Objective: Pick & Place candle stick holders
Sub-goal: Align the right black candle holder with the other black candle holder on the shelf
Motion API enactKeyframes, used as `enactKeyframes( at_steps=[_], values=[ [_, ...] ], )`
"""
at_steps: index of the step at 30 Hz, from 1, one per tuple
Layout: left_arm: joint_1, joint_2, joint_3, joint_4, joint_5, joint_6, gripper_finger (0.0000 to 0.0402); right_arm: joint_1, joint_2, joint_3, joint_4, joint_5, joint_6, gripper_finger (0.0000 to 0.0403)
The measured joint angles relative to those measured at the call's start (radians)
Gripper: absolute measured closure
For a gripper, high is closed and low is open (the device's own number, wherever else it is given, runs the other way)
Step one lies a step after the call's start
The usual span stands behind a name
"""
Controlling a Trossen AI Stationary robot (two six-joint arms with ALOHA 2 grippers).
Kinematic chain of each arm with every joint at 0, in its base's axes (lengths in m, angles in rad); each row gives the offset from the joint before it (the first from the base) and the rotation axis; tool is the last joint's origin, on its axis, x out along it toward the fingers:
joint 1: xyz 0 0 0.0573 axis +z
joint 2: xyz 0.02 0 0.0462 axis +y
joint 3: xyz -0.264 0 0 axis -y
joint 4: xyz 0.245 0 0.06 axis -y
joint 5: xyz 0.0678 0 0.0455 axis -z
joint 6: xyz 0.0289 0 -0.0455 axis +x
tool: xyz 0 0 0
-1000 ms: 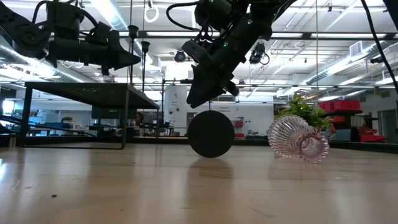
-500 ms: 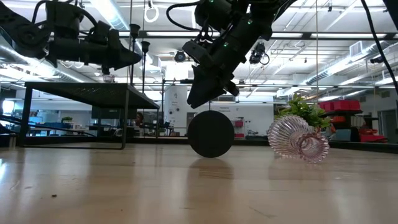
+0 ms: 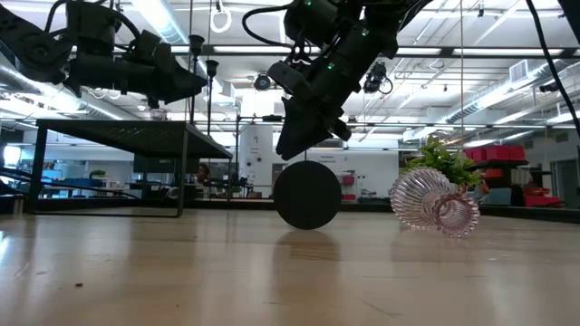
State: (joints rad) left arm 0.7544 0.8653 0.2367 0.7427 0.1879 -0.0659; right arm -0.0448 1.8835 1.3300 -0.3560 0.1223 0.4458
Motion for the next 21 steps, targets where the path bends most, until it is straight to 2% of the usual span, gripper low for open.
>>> enactKeyframes(
  at_steps=[8, 21],
  values=[
    [0.000, -0.078, -0.001, -0.109, 0.008, 0.046, 0.0177, 0.000, 0.000, 0.000, -0.079, 0.000, 0.062, 0.0323],
    [0.000, -0.344, -0.001, -0.382, 0.008, 0.055, 0.0177, -0.004, 0.000, -0.009, -0.179, -0.008, 0.229, 0.0323]
  ],
)
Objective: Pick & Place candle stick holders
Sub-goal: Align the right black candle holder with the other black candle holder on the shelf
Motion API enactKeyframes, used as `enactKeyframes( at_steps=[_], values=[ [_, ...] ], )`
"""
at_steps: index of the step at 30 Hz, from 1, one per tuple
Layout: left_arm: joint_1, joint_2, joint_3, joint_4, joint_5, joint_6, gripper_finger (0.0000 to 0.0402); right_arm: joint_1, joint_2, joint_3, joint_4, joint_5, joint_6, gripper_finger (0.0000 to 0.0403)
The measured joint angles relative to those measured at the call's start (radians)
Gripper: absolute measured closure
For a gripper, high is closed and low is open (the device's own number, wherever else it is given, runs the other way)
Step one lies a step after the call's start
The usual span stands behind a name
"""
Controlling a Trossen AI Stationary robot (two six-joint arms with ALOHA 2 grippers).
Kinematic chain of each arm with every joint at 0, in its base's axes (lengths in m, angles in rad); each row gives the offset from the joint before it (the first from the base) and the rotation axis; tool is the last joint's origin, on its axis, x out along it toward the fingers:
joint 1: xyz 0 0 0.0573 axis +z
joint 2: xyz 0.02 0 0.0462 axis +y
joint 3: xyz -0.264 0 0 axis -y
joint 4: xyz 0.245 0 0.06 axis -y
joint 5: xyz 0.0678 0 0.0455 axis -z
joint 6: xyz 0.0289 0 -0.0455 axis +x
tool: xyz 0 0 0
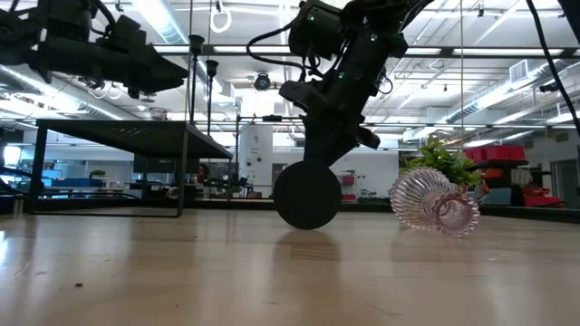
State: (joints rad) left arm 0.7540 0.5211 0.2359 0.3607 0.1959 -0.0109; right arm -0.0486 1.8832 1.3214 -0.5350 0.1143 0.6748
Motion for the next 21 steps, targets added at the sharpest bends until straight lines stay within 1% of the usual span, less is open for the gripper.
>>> enactKeyframes(
  at_steps=[5, 11, 14, 17, 21],
  values=[
    [0.000, -0.102, 0.000, -0.112, 0.015, -0.003, 0.0177, 0.000, -0.001, -0.074, 0.106, -0.044, 0.061, 0.0311],
    [0.000, -0.193, 0.000, -0.190, 0.062, -0.009, 0.0177, -0.003, -0.001, -0.147, 0.221, -0.054, 0.127, 0.0260],
    [0.000, -0.232, 0.000, -0.236, 0.064, -0.011, 0.0177, -0.003, 0.000, -0.179, 0.256, -0.045, 0.151, 0.0236],
    [0.000, -0.260, 0.000, -0.248, 0.083, -0.038, 0.0177, -0.003, -0.001, -0.189, 0.337, -0.045, 0.167, 0.0219],
    [0.000, -0.289, 0.000, -0.246, 0.096, -0.099, 0.0177, -0.003, 0.000, -0.199, 0.348, -0.023, 0.174, 0.0208]
  ],
)
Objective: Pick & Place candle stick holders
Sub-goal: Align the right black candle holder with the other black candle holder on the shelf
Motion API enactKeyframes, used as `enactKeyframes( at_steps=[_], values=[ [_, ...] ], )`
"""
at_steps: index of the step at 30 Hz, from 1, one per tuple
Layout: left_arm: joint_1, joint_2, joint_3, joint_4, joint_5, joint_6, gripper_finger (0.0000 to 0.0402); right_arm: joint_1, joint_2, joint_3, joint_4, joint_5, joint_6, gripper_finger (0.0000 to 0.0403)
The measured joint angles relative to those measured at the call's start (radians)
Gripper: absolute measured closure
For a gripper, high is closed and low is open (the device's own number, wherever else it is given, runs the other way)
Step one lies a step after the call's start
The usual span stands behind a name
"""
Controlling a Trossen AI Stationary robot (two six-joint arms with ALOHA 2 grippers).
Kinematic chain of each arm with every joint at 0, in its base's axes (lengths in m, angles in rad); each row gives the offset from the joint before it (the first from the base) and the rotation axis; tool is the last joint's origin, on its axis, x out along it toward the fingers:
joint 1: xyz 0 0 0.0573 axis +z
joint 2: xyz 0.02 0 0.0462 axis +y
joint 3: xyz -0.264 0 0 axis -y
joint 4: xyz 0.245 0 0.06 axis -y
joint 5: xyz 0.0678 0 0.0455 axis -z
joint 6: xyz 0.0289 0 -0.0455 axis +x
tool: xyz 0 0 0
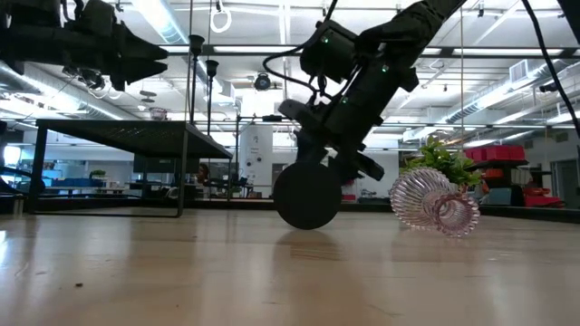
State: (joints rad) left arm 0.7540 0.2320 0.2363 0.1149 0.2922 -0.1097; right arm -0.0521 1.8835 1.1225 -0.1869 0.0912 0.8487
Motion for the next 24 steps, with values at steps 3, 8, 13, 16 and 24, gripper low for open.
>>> enactKeyframes(
  at_steps=[3, 8, 13, 16, 24],
  values=[
    [0.000, -0.007, 0.000, -0.002, 0.037, -0.033, 0.0177, 0.000, 0.002, 0.000, 0.017, 0.009, 0.000, 0.0207],
    [-0.001, -0.006, 0.000, -0.048, 0.063, -0.036, 0.0177, 0.000, 0.049, 0.000, 0.051, 0.001, 0.000, 0.0207],
    [-0.001, -0.006, 0.000, -0.067, 0.074, -0.036, 0.0177, -0.001, 0.093, 0.001, 0.099, -0.012, 0.004, 0.0207],
    [-0.001, -0.006, 0.000, -0.078, 0.082, -0.041, 0.0177, -0.002, 0.094, 0.002, 0.098, 0.002, 0.002, 0.0211],
    [-0.001, -0.006, 0.000, -0.136, 0.145, -0.069, 0.0177, -0.007, 0.095, 0.002, 0.091, 0.000, -0.024, 0.0294]
  ],
)
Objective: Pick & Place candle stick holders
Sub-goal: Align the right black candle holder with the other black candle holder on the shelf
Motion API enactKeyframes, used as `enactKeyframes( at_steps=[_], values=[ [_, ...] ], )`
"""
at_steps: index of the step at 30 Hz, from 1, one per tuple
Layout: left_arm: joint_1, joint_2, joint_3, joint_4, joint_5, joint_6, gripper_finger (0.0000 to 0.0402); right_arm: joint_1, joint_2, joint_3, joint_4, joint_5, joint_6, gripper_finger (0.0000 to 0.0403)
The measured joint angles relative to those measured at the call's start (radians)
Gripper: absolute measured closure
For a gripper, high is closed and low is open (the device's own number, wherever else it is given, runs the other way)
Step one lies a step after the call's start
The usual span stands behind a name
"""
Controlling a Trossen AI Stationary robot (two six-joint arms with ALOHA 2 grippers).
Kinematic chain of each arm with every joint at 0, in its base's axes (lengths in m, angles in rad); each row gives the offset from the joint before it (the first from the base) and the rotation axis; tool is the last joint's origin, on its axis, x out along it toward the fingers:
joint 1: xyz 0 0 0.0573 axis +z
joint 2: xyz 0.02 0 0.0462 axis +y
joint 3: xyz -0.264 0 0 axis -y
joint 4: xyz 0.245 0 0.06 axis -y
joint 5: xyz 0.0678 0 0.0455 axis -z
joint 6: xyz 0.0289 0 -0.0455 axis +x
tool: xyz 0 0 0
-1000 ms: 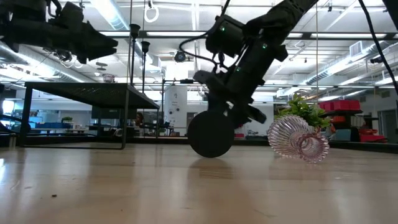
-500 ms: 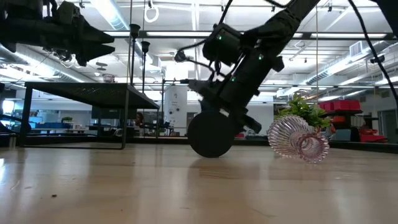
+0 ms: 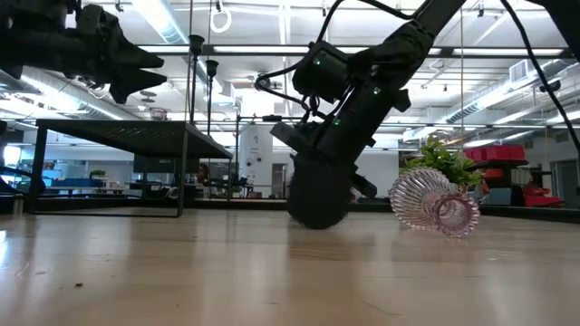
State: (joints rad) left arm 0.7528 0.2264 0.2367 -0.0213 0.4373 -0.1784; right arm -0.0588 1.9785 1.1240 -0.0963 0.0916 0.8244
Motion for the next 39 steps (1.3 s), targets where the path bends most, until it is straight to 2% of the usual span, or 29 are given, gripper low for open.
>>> enactKeyframes(
  at_steps=[4, 6, 16, 27, 31, 39],
  values=[
    [0.000, 0.000, 0.000, -0.011, 0.015, -0.019, 0.0177, 0.000, 0.001, 0.000, -0.001, -0.004, -0.034, 0.0373],
    [0.000, 0.000, 0.000, -0.018, 0.036, -0.024, 0.0177, 0.000, 0.001, -0.001, -0.001, -0.003, -0.060, 0.0391],
    [0.000, 0.000, 0.000, -0.036, 0.114, -0.074, 0.0177, -0.009, -0.027, -0.002, 0.019, -0.006, -0.129, 0.0396],
    [-0.015, 0.000, 0.000, -0.037, 0.118, -0.102, 0.0177, 0.023, -0.244, -0.002, 0.109, 0.038, -0.264, 0.0401],
    [-0.038, 0.000, 0.000, -0.033, 0.118, -0.107, 0.0177, 0.059, -0.298, -0.002, 0.222, 0.064, -0.338, 0.0401],
    [-0.095, 0.000, 0.000, -0.003, 0.111, -0.123, 0.0177, 0.119, -0.304, -0.001, 0.532, 0.059, -0.500, 0.0401]
  ],
)
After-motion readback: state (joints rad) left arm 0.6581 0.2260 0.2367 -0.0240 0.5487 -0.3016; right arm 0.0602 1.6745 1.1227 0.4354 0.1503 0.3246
